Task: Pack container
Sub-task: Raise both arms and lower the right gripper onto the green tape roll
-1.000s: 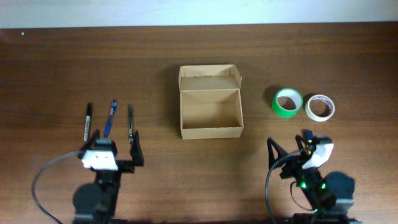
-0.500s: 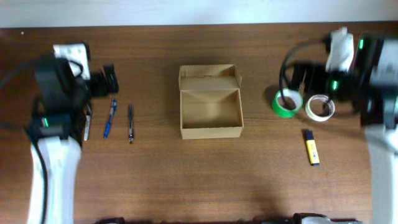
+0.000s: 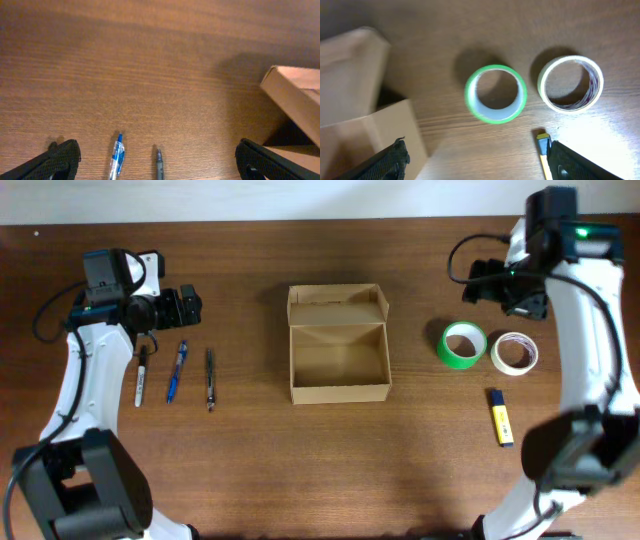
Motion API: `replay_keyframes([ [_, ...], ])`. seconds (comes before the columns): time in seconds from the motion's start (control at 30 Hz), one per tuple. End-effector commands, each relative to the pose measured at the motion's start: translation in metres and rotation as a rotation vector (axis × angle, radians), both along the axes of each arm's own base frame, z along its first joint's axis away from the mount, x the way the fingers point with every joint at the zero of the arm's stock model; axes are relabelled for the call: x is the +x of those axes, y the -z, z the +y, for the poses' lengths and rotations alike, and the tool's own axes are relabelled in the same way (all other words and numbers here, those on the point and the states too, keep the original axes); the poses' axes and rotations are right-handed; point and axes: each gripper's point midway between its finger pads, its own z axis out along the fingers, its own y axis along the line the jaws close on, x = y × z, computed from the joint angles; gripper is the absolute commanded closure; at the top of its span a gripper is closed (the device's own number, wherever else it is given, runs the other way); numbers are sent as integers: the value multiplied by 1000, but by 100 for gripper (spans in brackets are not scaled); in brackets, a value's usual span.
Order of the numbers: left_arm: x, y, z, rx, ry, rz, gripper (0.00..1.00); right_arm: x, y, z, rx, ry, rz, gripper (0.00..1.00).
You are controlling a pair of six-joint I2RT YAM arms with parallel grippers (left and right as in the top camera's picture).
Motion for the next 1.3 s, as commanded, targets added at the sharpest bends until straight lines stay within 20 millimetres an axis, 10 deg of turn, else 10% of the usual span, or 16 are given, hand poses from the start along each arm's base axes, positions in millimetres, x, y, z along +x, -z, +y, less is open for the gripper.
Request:
replay_keyframes([
  [0.0, 3, 8, -2, -8, 25, 15, 1, 5, 39, -14, -40, 38, 104, 12],
  [0.3, 3, 10, -2, -9, 25, 20, 1, 4, 126, -18, -19, 4, 311, 19],
  [0.7, 3, 10, -2, -9, 25, 21, 1, -4, 137, -54, -2, 42, 330, 20],
  [1.27, 3, 10, -2, -9, 25, 21, 1, 0, 147, -35, 6, 3, 322, 51],
])
